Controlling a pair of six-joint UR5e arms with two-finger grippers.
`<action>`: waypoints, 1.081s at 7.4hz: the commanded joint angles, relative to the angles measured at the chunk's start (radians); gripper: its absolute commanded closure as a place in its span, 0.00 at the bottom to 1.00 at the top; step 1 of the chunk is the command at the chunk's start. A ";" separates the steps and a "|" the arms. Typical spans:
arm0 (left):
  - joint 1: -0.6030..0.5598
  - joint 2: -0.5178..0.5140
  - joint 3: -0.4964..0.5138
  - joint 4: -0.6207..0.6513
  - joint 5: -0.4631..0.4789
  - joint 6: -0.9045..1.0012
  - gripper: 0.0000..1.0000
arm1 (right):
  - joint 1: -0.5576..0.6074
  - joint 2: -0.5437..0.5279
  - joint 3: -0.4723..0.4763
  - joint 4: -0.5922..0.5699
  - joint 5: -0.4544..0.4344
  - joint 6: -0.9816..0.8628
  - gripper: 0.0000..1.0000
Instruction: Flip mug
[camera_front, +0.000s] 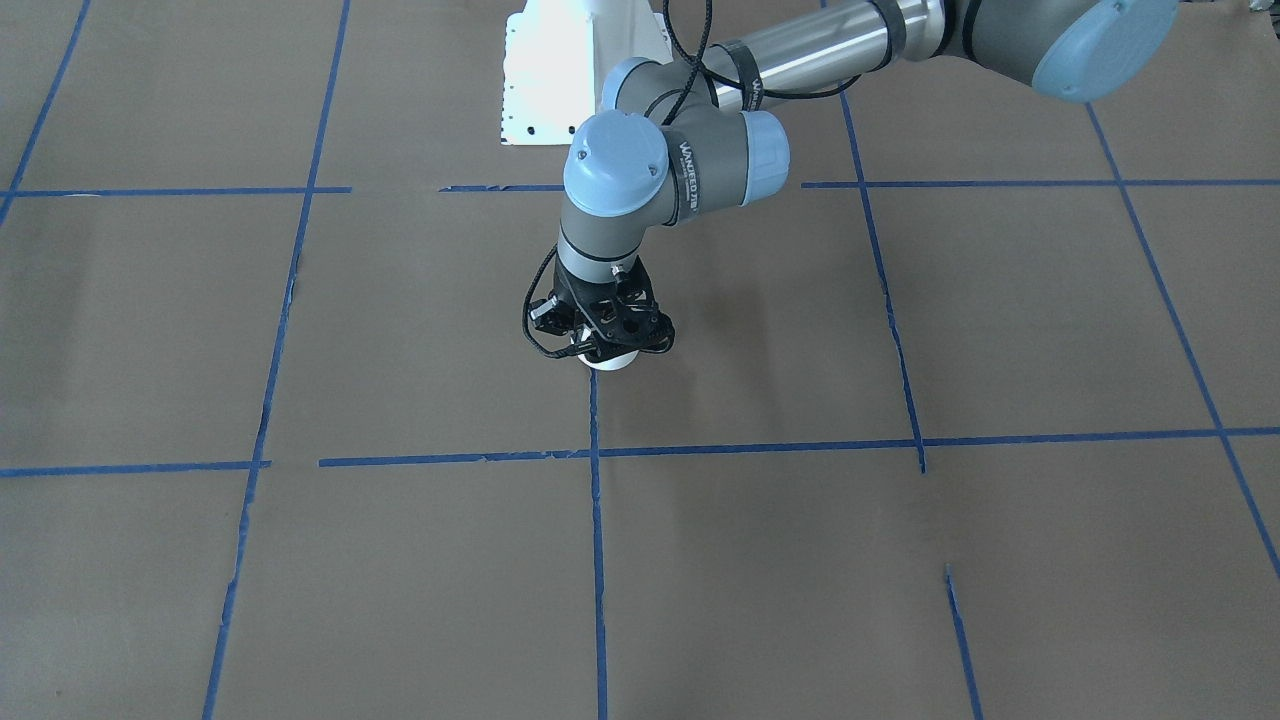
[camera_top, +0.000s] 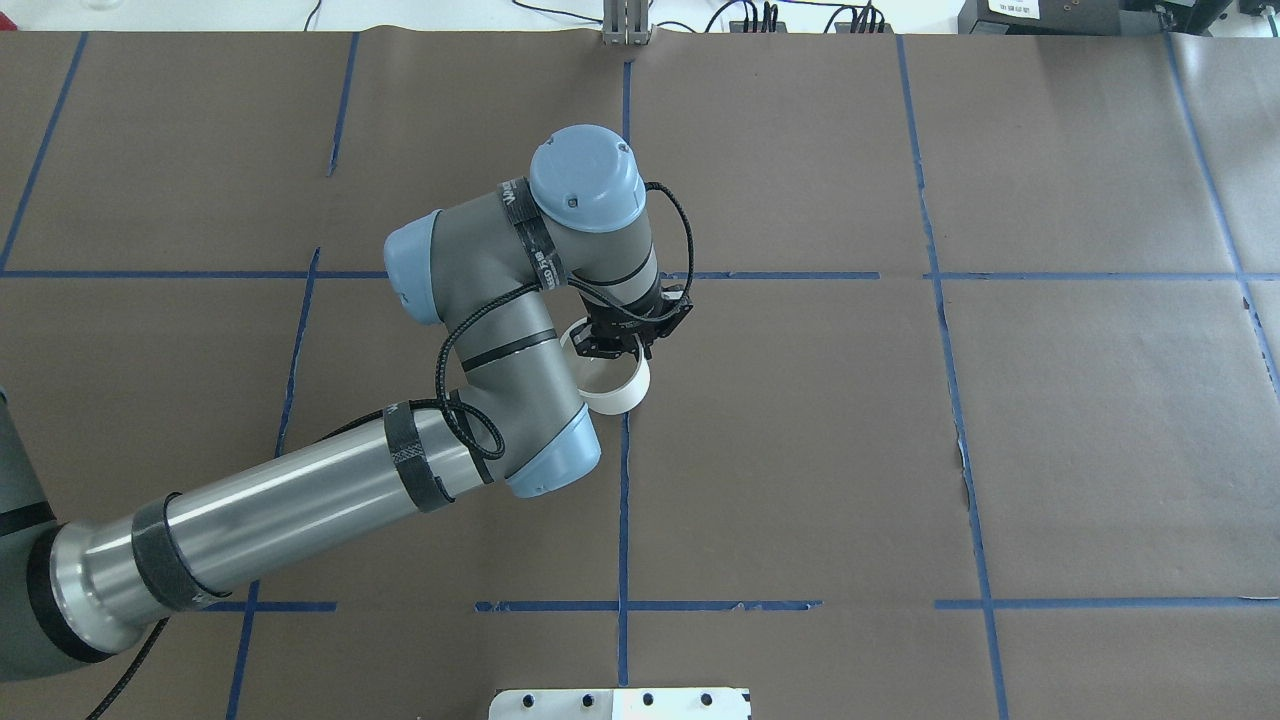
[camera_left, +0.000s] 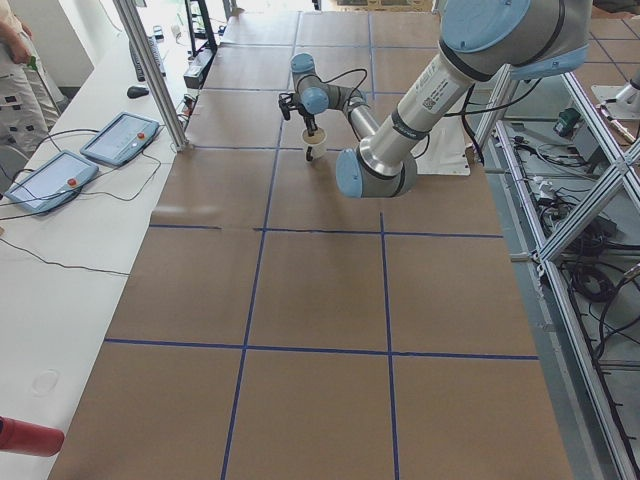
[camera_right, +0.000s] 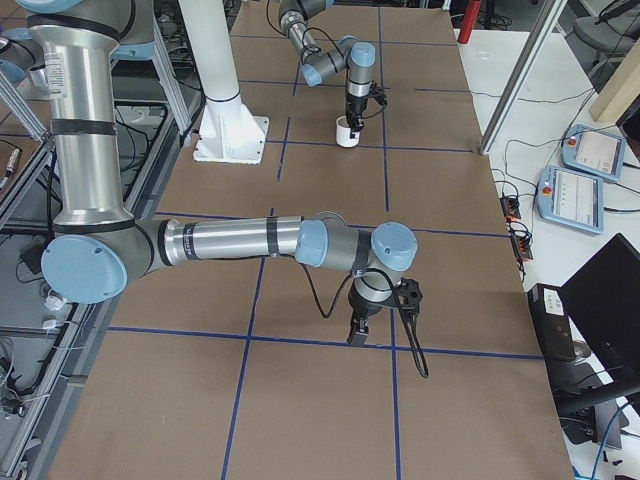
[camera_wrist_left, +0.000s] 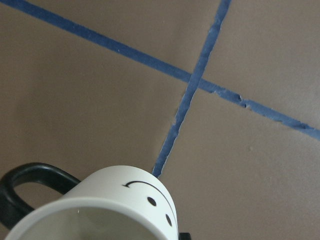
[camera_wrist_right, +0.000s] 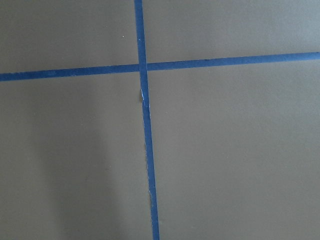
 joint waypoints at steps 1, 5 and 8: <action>0.006 -0.001 -0.001 -0.001 0.000 0.017 0.04 | 0.000 -0.001 0.000 0.000 0.000 0.000 0.00; -0.095 0.147 -0.328 0.067 -0.066 0.135 0.00 | 0.000 0.001 0.000 0.000 0.000 0.000 0.00; -0.352 0.490 -0.561 0.130 -0.129 0.717 0.00 | 0.000 0.001 0.000 0.000 0.000 0.000 0.00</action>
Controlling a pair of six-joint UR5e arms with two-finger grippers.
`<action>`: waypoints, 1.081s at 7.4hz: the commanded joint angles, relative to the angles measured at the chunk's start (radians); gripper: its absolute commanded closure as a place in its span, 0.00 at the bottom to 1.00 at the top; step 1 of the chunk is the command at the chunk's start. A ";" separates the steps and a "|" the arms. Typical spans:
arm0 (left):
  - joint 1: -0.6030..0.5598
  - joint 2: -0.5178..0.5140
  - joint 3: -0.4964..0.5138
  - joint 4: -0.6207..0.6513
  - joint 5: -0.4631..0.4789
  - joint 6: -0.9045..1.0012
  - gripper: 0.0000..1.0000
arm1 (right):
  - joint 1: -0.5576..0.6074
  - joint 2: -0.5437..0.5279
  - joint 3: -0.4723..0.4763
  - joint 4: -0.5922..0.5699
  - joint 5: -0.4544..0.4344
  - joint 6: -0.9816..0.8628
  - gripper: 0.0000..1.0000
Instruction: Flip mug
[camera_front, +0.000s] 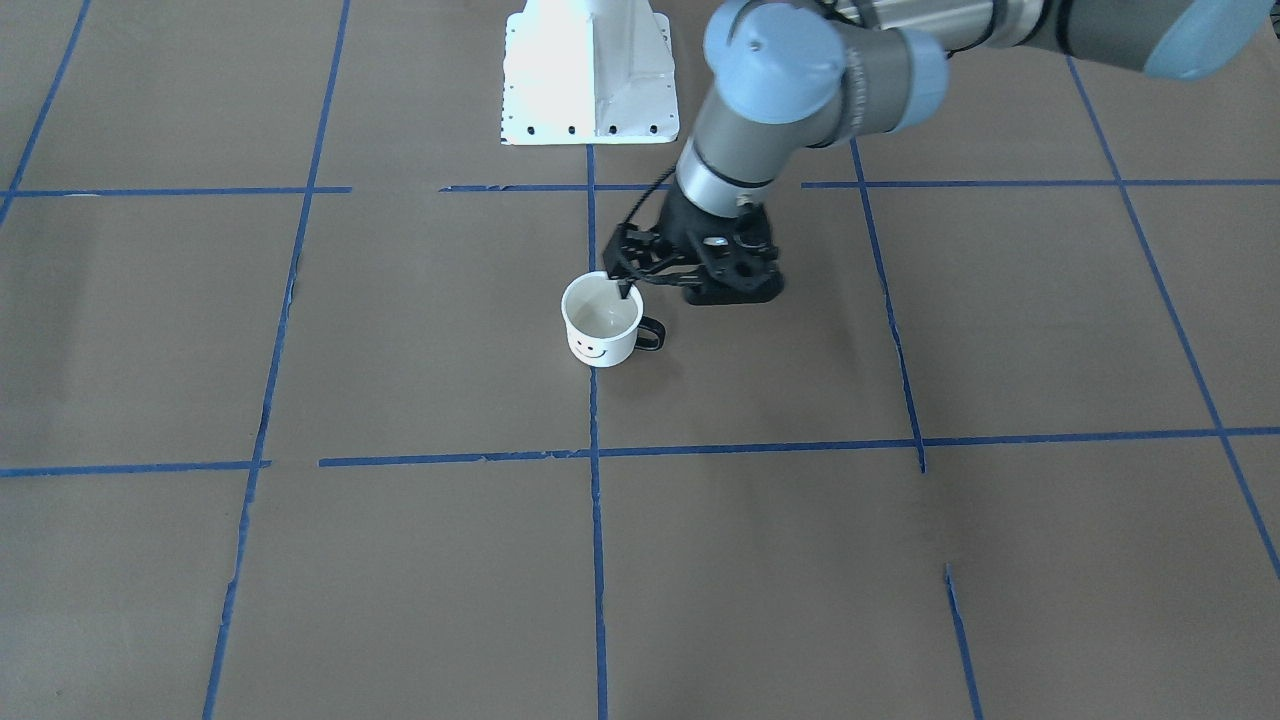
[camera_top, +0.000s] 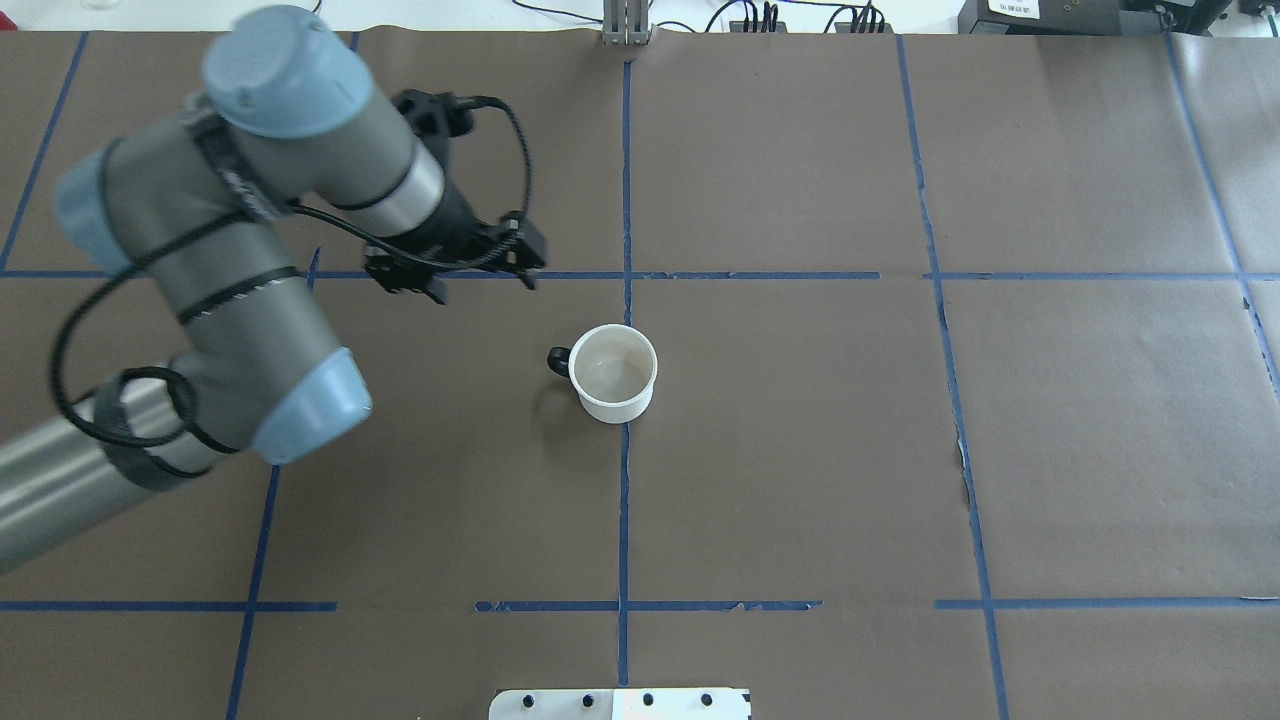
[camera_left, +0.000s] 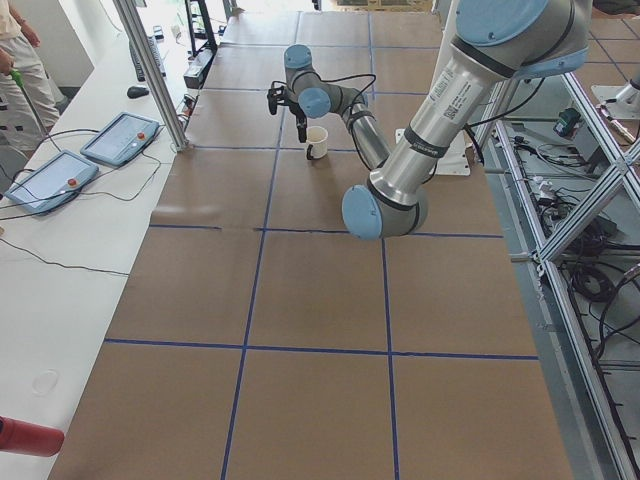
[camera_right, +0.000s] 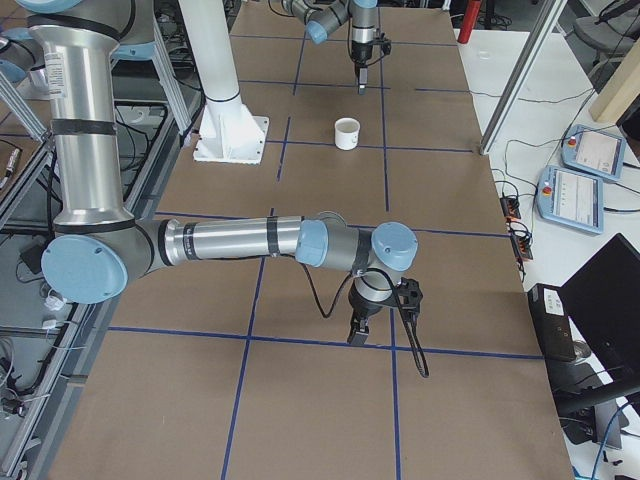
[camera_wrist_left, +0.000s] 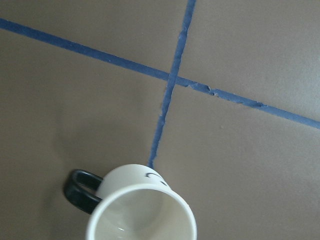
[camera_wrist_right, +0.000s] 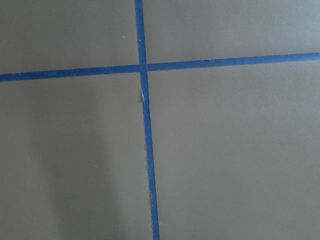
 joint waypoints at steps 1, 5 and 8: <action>-0.218 0.252 -0.057 0.011 -0.080 0.507 0.00 | 0.000 0.000 0.000 0.000 0.000 0.000 0.00; -0.642 0.588 0.008 0.017 -0.101 1.094 0.00 | 0.000 0.000 0.000 0.000 0.000 0.000 0.00; -0.754 0.686 0.064 0.023 -0.232 1.226 0.00 | 0.000 -0.002 0.000 0.000 0.000 0.000 0.00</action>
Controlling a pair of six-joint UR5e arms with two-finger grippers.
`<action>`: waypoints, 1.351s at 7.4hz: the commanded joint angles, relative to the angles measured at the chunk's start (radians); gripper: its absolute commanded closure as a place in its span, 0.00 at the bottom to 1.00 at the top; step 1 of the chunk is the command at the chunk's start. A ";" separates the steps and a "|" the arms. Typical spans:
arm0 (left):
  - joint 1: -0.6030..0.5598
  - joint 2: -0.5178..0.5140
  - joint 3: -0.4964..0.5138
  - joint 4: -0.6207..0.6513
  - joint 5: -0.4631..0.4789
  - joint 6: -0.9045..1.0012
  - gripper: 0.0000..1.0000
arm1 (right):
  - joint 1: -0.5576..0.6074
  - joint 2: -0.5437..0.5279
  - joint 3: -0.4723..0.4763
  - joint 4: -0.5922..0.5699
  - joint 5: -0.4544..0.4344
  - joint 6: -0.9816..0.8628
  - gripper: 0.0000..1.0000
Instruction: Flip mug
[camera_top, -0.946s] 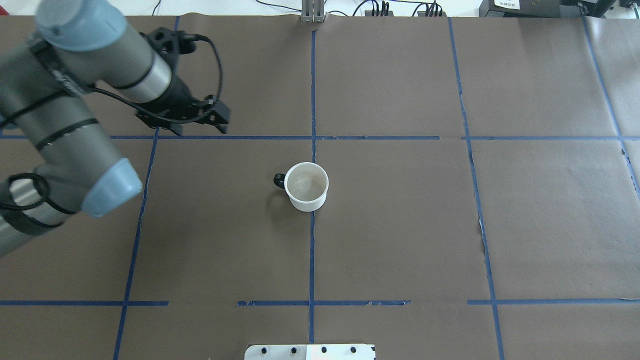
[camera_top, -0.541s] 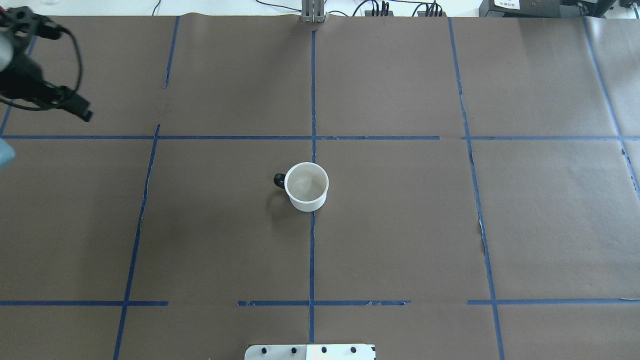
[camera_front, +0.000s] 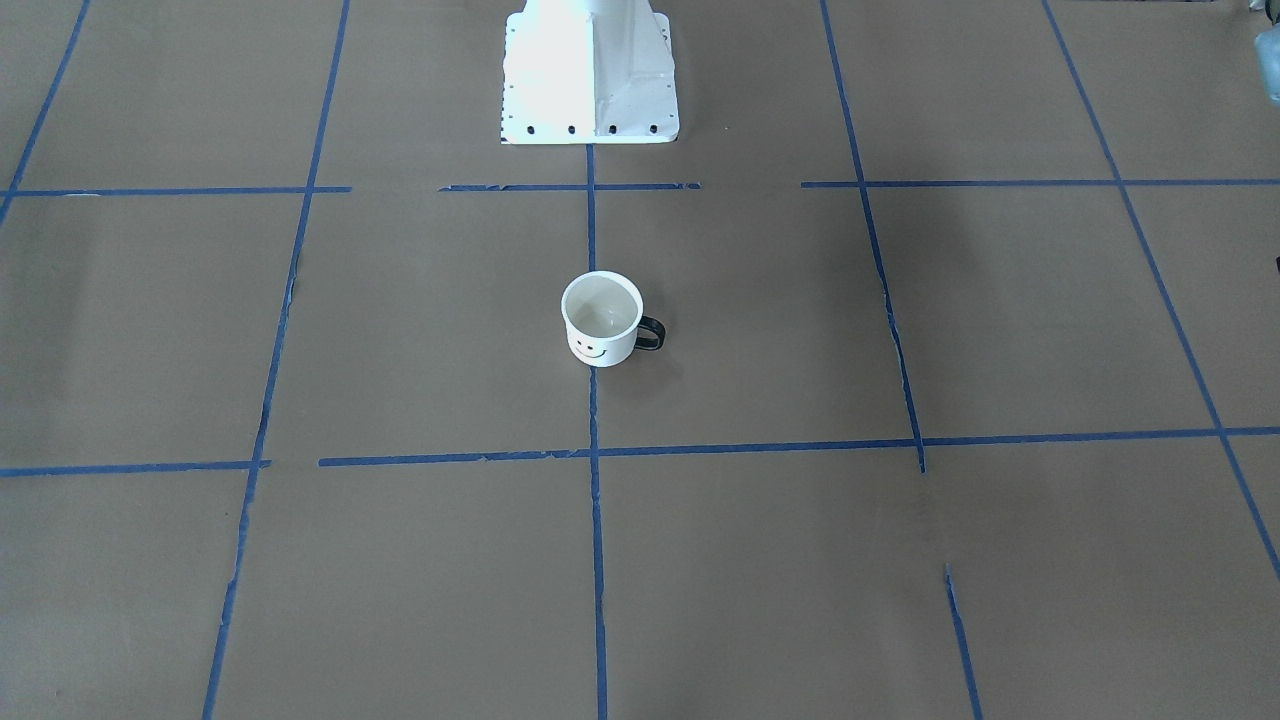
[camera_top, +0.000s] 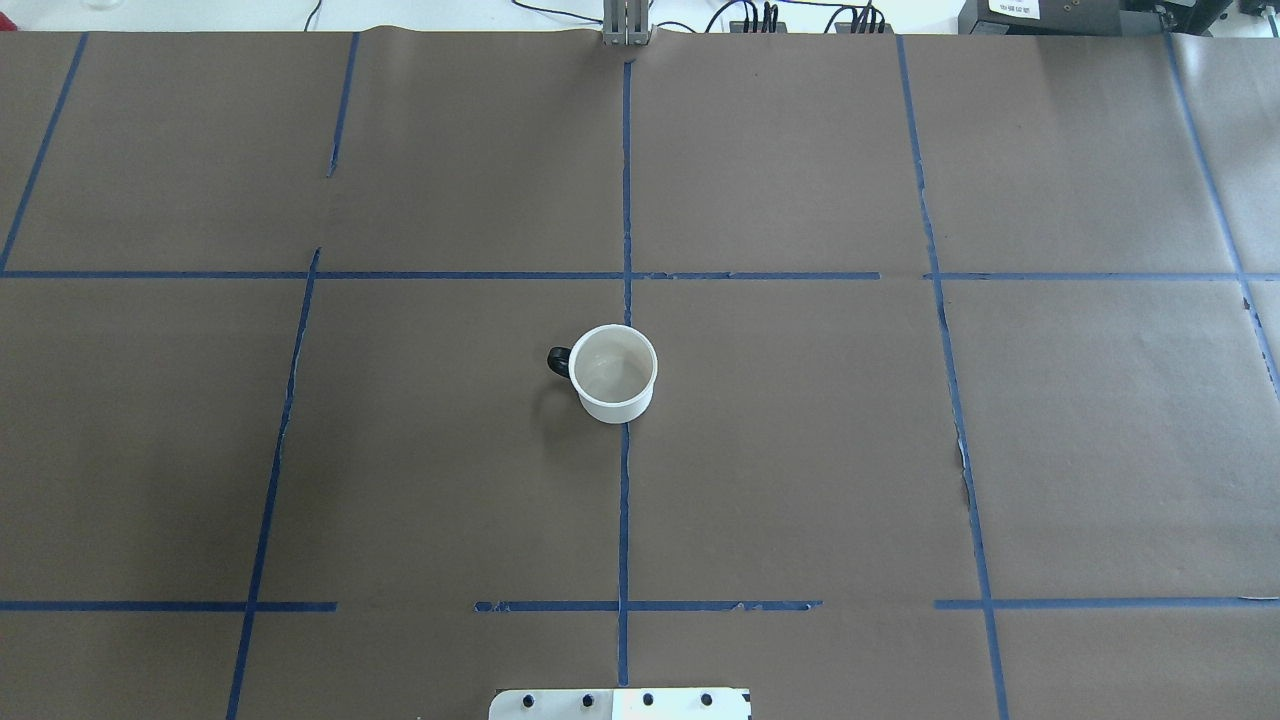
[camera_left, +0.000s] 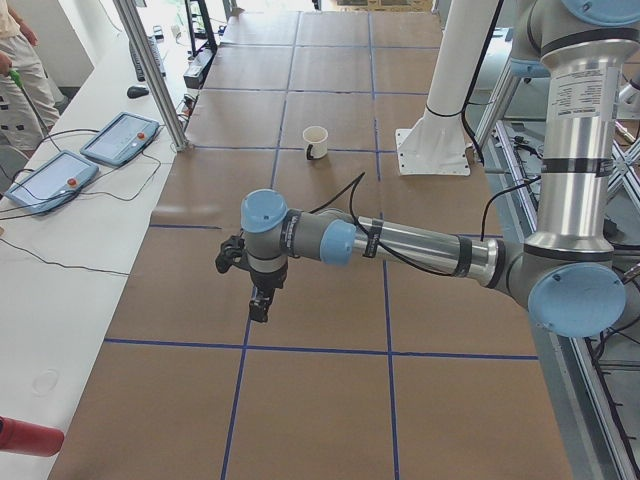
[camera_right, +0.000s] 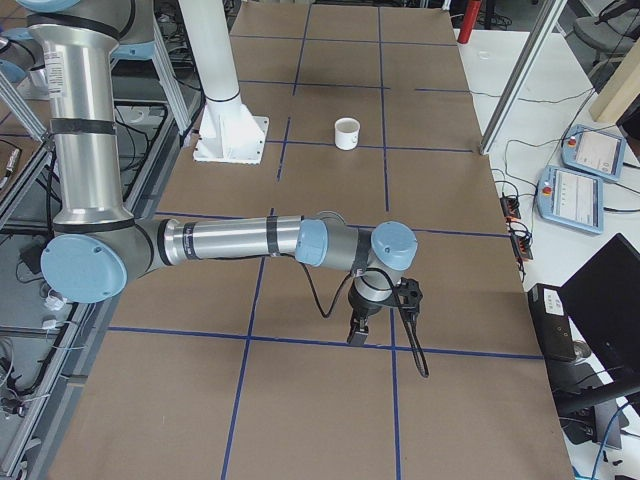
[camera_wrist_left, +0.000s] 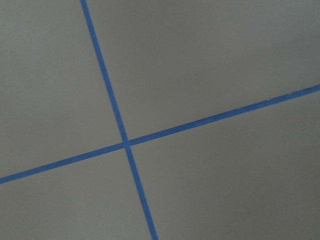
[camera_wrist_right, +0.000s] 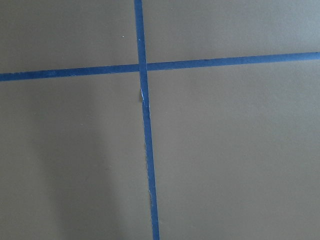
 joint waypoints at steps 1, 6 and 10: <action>-0.047 0.065 0.012 -0.006 -0.104 0.027 0.00 | 0.000 0.001 0.000 0.000 0.000 0.000 0.00; -0.047 0.099 0.037 -0.021 -0.095 0.028 0.00 | 0.000 0.001 0.000 0.000 0.000 0.000 0.00; -0.047 0.099 0.043 -0.035 -0.097 0.025 0.00 | 0.000 0.001 0.000 0.000 0.000 0.000 0.00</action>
